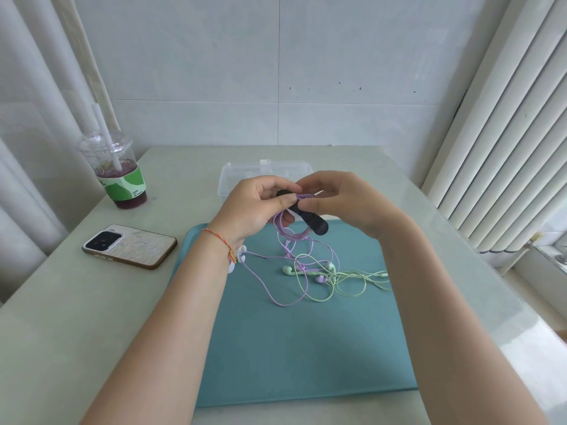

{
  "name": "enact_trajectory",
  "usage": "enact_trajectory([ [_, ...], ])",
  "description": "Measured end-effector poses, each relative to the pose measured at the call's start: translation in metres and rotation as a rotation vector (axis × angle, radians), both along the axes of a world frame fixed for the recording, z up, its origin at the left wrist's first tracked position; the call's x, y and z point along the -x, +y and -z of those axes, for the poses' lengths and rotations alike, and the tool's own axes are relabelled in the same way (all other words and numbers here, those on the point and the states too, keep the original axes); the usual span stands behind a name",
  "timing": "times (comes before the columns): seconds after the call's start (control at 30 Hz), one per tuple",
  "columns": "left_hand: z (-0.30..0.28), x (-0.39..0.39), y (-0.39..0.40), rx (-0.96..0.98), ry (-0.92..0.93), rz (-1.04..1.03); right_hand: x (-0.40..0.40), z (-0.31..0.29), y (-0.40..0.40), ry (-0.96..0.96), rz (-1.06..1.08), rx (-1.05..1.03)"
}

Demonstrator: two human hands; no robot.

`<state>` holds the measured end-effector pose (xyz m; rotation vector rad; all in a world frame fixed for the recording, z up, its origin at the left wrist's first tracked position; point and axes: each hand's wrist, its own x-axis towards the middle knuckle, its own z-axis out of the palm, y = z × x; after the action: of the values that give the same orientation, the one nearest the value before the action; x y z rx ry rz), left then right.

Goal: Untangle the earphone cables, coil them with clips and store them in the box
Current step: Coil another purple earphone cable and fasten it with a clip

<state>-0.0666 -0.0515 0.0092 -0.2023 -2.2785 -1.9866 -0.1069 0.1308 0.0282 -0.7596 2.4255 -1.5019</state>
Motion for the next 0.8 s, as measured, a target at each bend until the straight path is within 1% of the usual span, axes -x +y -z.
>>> enact_trajectory([
  [0.27,0.001,0.001,0.001,-0.078,-0.011,-0.121,0.003,0.0,0.0,0.079,0.111,0.006],
  [0.37,0.003,0.004,0.003,-0.138,0.0,-0.198,0.003,0.0,-0.002,0.108,0.163,0.051],
  [0.5,0.003,0.006,0.005,-0.21,0.034,-0.273,0.005,0.002,-0.004,0.085,0.2,0.202],
  [0.7,0.004,0.009,0.008,-0.284,0.104,-0.334,0.003,0.003,-0.008,0.082,0.218,0.24],
  [0.8,0.004,0.009,0.006,-0.3,0.112,-0.327,0.002,0.0,-0.006,0.013,0.192,0.279],
])
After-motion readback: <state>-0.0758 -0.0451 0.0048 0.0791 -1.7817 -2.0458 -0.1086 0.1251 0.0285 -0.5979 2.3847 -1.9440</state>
